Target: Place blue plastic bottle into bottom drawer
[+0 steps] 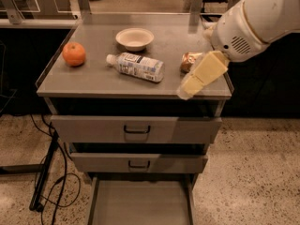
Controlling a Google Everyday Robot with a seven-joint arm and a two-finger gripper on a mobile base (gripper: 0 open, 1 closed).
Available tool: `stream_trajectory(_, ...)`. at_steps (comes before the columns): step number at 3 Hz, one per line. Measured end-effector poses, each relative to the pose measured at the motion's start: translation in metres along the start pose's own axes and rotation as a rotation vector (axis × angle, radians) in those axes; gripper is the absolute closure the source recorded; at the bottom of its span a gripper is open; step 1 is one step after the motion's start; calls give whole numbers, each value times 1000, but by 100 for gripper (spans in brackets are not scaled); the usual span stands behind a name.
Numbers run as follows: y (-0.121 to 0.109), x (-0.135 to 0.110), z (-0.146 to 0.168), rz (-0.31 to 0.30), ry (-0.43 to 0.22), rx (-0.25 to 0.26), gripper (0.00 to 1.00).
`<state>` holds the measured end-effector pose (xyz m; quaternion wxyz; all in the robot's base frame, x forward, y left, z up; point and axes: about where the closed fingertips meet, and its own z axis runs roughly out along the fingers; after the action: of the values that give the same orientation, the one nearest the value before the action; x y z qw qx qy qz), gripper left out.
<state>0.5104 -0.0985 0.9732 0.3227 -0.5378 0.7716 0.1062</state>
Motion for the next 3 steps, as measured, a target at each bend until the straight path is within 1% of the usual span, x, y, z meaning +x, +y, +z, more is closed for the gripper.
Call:
stream_trajectory(1, -9, -8, 31, 57, -20, 40, 0)
stream_trajectory(2, -27, -11, 64, 120, -39, 116, 0)
stream_trajectory(3, -24, -16, 66, 111, -49, 118, 0)
